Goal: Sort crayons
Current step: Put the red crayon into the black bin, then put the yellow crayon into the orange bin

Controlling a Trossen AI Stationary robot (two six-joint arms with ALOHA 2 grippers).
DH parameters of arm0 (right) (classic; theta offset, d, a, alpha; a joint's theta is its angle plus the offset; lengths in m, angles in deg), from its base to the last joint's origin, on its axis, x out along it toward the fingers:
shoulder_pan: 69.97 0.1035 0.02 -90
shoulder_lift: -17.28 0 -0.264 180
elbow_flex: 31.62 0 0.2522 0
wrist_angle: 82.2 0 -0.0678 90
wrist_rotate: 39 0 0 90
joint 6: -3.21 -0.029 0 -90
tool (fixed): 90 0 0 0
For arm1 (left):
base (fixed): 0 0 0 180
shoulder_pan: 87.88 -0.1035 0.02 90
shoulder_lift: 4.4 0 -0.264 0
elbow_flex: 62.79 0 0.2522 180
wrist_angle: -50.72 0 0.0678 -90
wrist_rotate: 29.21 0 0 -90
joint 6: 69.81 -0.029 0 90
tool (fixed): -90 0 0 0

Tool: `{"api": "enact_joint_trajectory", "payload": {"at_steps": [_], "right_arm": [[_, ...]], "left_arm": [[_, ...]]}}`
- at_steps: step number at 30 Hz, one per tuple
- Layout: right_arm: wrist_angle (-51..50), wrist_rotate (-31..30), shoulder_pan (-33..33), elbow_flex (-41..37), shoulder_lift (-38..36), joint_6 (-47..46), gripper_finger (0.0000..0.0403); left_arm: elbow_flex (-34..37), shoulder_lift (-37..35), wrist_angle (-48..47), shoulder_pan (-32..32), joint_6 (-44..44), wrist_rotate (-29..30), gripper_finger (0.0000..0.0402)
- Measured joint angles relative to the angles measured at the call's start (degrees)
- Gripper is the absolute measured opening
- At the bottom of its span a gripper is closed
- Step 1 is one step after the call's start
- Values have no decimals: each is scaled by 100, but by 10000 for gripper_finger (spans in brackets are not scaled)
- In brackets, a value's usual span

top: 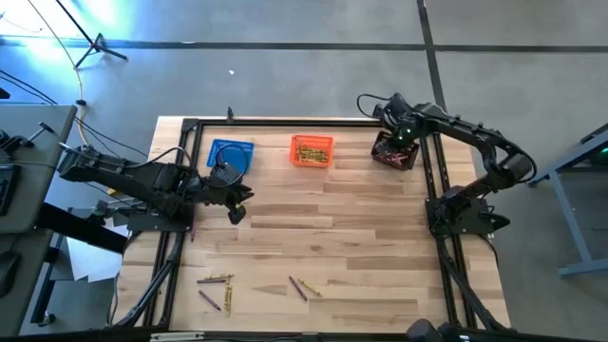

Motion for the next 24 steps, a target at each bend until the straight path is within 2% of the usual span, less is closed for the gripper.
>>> {"api": "enact_joint_trajectory", "payload": {"at_steps": [4, 11, 21, 24], "right_arm": [[460, -100, 0, -137, -133, -7, 12], [490, -189, 0, -137, -140, 257, 19], [403, -224, 0, -137, -140, 415, 91], [-72, 258, 2, -51, -140, 241, 104]], "left_arm": [[0, 0, 258, -128, 0, 6, 65], [0, -2, 724, -239, 0, 9, 65], [0, -2, 945, -239, -2, 12, 65], [0, -2, 937, -239, -2, 86, 65]]}}
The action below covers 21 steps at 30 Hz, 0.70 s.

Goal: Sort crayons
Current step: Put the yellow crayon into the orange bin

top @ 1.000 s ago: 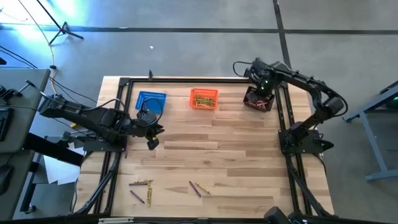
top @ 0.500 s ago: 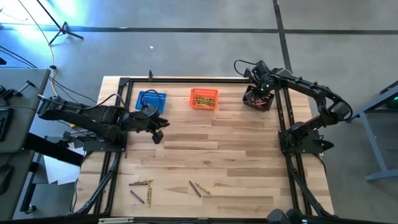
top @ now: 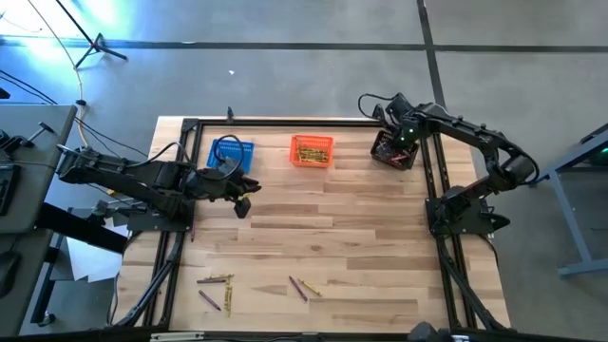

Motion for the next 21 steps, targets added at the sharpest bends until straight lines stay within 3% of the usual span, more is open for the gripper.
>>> {"api": "enact_joint_trajectory", "payload": {"at_steps": [4, 6, 9, 14, 21], "right_arm": [[-362, 1364, 352, 36, -155, -324, 107], [-392, 1598, 822, 36, -295, -582, 107], [-374, 1472, 1813, 38, -510, -1124, 107], [-95, 678, 3643, 41, -603, -2562, 107], [765, -41, 5854, 41, -346, -5453, 107]], "left_arm": [[0, 0, -7, 0, -181, 164, 65], [0, 0, -30, 0, -307, 148, 65], [0, -2, -203, 6, -459, -334, 65], [0, -2, -952, 141, -497, -1592, 65], [0, -4, -1756, 605, -393, -2763, 65]]}}
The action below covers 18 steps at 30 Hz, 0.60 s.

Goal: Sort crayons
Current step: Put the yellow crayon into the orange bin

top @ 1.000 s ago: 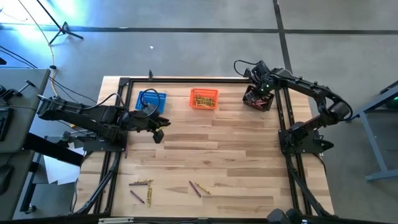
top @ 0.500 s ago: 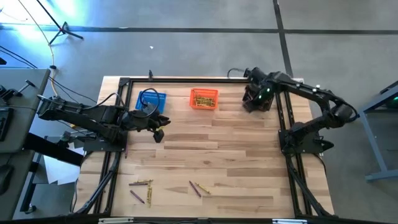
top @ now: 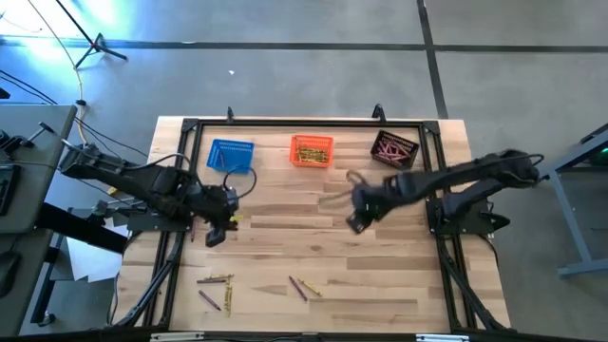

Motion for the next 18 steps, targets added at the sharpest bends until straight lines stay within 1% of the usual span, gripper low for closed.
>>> {"api": "enact_joint_trajectory", "payload": {"at_steps": [4, 7, 11, 18], "right_arm": [[1166, -300, 1077, 26, 461, -1419, 107], [1375, -483, 1663, 440, 1096, -2106, 107], [931, -547, 2077, 1671, 2204, -2333, 107], [-796, -555, 2260, 4233, 4021, -1776, 107]], "left_arm": [[0, 0, -207, 406, 0, -205, 65], [0, 0, -251, 699, 0, -214, 65], [0, 0, -240, 1030, 2, -214, 65], [0, 0, -235, 1437, 295, -161, 65]]}}
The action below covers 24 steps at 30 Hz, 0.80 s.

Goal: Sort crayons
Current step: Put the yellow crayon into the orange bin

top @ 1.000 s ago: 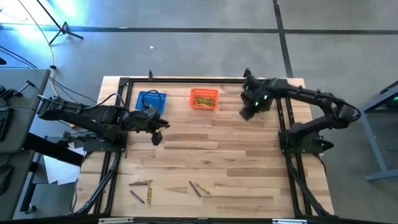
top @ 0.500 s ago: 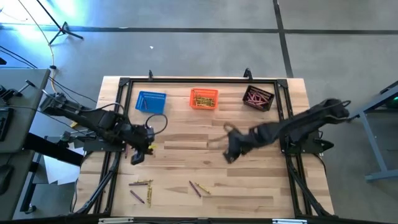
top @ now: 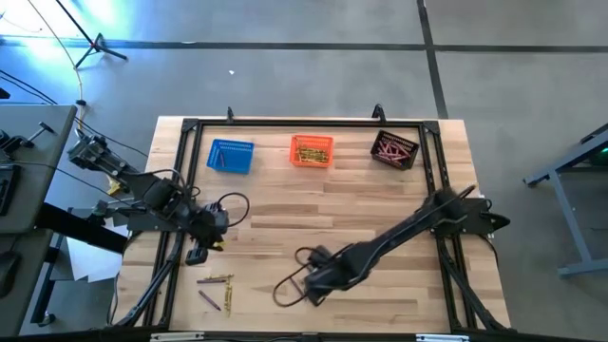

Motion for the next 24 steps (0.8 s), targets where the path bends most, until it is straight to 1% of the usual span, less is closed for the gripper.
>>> {"api": "enact_joint_trajectory", "payload": {"at_steps": [5, 10, 12, 17, 24], "right_arm": [[-356, 1, -5, 1278, 890, 232, 107], [-522, -1, -45, 1989, 1436, 358, 107], [-601, -10, -48, 2122, 1591, 358, 107], [-714, 12, -49, 2140, 1839, 358, 107], [-907, -57, -47, 2136, 1922, 418, 107]], "left_arm": [[0, 0, 8, 146, 303, 208, 65], [0, 0, 14, 209, 550, 294, 65], [0, 0, 17, 242, 626, 299, 65], [0, 0, 24, 320, 744, 308, 65], [0, 0, 55, 345, 893, 325, 65]]}}
